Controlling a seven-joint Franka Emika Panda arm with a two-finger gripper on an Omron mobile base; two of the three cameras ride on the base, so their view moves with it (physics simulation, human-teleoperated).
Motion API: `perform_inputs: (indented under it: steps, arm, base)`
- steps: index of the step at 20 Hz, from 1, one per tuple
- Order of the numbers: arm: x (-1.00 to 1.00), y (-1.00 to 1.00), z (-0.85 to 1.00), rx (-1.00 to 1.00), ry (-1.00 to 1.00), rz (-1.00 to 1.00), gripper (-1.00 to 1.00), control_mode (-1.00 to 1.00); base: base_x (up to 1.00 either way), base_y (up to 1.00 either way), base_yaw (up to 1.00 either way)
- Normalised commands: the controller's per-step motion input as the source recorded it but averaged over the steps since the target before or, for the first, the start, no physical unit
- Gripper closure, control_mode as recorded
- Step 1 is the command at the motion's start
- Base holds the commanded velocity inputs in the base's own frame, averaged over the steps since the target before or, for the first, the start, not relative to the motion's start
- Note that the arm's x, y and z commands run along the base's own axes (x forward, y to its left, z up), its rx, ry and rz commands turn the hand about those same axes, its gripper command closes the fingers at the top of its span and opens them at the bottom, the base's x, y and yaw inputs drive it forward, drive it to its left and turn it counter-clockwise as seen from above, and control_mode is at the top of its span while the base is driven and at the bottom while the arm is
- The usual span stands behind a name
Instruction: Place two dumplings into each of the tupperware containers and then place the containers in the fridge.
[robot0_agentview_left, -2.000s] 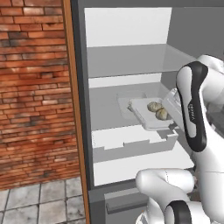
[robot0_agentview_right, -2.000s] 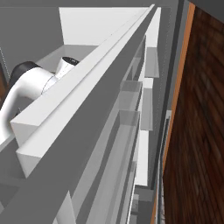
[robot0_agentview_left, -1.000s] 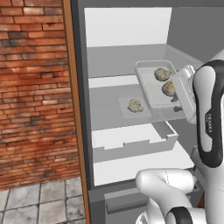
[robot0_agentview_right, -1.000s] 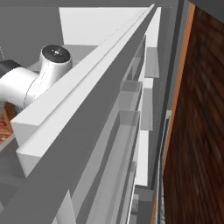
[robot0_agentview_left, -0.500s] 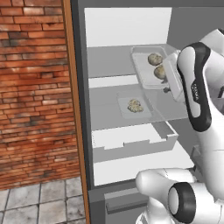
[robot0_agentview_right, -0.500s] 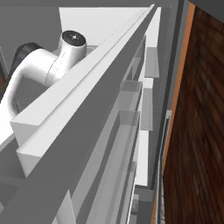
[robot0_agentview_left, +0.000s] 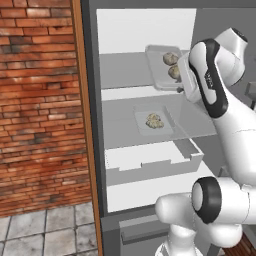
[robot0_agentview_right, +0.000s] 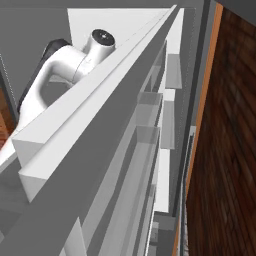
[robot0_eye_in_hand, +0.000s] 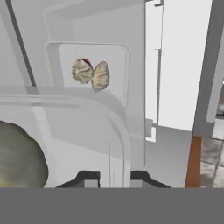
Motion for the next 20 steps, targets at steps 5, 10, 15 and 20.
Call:
perform_inputs:
  steps: [5, 10, 15, 20]
  arm:
    - [0.69, -0.04, 0.13, 0.01, 0.0, 0.0, 1.0, -1.0]
    - [0.63, 0.0, 0.07, 0.0, 0.01, 0.0, 1.0, -1.0]
    - [0.52, -0.01, -0.08, 0.0, 0.05, 0.0, 1.0, -1.0]
    - [0.31, 0.0, -0.18, 0.0, 0.05, 0.0, 1.0, -1.0]
  base:
    - [0.0, 0.0, 0.0]
    - [0.0, 0.0, 0.0]
    - [0.0, 0.0, 0.0]
    - [0.0, 0.0, 0.0]
